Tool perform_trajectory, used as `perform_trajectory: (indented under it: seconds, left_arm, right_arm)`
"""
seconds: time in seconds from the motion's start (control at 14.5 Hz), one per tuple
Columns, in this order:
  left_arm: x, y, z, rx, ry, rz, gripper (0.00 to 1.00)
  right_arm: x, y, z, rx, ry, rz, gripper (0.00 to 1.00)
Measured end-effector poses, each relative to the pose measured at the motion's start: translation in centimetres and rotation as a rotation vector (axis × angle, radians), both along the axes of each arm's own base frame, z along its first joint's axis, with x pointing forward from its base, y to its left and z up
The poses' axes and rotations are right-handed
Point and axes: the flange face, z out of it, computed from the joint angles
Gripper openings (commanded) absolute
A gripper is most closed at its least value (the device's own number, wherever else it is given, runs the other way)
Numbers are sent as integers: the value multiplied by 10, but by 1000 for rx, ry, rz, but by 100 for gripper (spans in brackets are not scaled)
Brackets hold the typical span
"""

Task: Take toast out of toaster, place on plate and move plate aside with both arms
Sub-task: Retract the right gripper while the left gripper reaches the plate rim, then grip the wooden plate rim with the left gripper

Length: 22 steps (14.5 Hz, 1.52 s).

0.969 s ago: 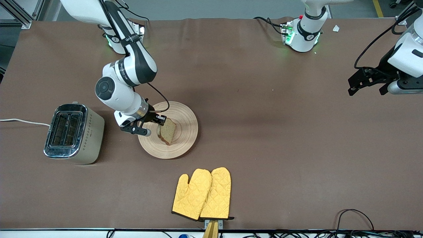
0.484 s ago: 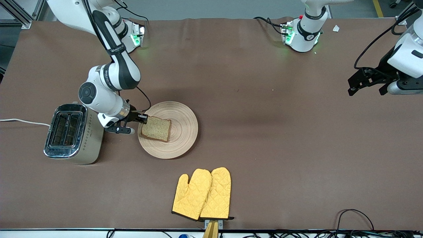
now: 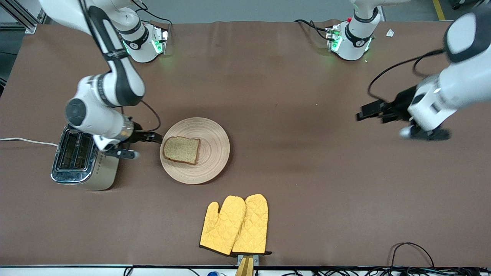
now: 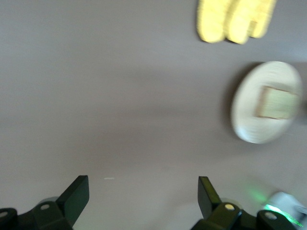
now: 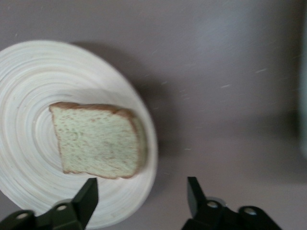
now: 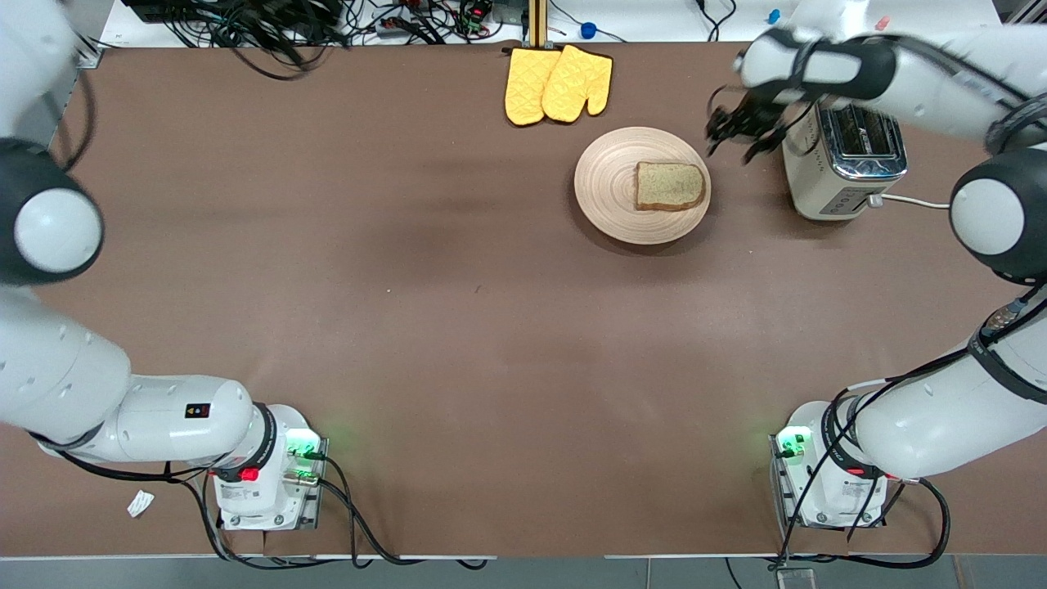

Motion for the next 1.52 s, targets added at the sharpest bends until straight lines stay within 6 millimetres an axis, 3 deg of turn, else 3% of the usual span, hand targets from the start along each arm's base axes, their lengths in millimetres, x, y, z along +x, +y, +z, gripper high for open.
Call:
perform_trajectory:
  seconds: [0.14,0.28,0.48,0.62,0.76,0.97,1.04,1.11,1.18,1.25,1.52]
  left_arm:
    - [19,-42,-73,-105,70,13,100]
    - [28,-103,-147,-189,84,12,100]
    - [15,-200,-239,-294,35,1,100]
    - [-4,-257,-286,-340,10,-3,100]
    - [-18,-297,-317,-373,-15,25,100]
    - [-33,-340,-345,-394,-46,51,98]
    - [-38,-350,-351,-394,-55,54,79]
    - [-42,-357,-357,-394,-61,60,33]
    - [-46,-363,-362,-395,-67,62,13]
    - [-50,-369,-363,-401,-73,58,0]
    - [-53,-372,-363,-432,-81,59,0]
  right_arm:
    - [20,-33,68,-57,-5,16,100]
    - [30,-60,142,-77,-28,0,100]
    - [26,-90,223,-70,-99,10,100]
    - [12,-101,260,-71,-131,30,100]
    - [-3,-114,281,-133,-132,54,100]
    - [-11,-136,291,-188,-129,115,100]
    - [-12,-147,290,-188,-126,115,100]
    - [-12,-155,289,-189,-124,112,100]
    - [-12,-160,288,-189,-121,109,100]
    - [-12,-163,288,-189,-120,107,100]
    - [-13,-179,285,-185,-114,92,100]
